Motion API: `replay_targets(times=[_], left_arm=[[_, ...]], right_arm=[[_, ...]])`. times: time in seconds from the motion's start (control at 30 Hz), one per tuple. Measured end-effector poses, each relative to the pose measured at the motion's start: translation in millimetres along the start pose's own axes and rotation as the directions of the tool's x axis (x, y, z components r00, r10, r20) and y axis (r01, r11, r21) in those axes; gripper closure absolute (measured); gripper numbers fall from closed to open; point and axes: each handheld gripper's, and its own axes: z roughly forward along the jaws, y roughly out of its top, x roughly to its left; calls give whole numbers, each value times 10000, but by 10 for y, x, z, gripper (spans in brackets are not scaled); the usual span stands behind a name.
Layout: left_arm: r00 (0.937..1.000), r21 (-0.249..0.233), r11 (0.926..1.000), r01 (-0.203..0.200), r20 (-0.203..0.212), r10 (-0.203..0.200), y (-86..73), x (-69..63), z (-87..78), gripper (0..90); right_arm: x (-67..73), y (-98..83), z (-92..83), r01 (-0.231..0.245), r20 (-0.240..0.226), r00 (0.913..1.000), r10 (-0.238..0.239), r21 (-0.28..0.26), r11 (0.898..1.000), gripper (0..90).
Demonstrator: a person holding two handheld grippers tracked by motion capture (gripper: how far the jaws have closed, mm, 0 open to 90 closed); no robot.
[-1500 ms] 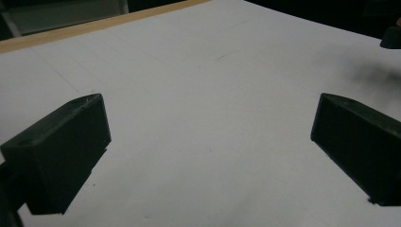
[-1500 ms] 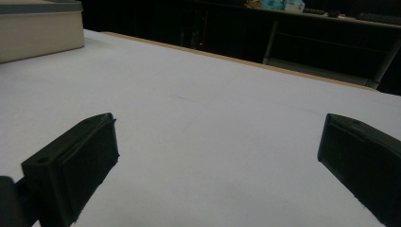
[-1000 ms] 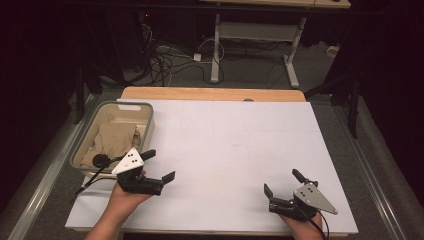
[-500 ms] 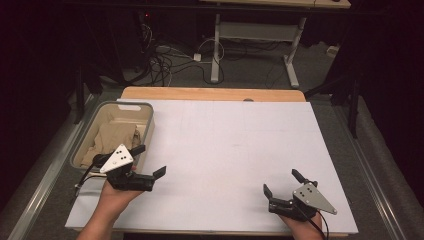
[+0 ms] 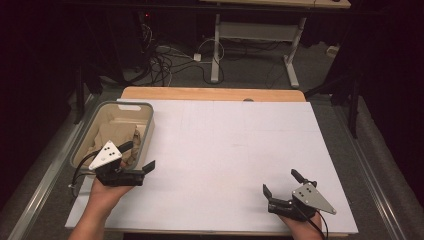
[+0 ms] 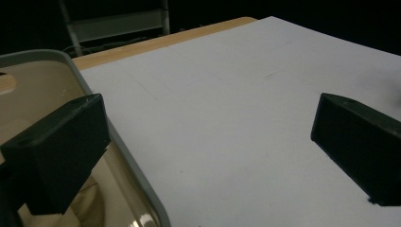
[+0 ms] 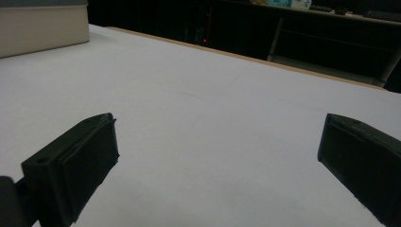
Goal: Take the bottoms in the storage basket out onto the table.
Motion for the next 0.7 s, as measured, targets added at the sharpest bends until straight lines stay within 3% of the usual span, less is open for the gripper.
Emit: replay_targets(times=[0.23, 0.7], left_arm=[[9991, -35, 10000, -31, -418, 30, 1, 91, -80, 0], [9940, -207, 9986, 479, -975, -497, -52, 333, -225, 0]], right_arm=[[1, 0, 1, 16, -8, 10000, -16, 8, 10000, 4], [12, -3, 6, 47, -40, 10000, -47, 50, 10000, 4]])
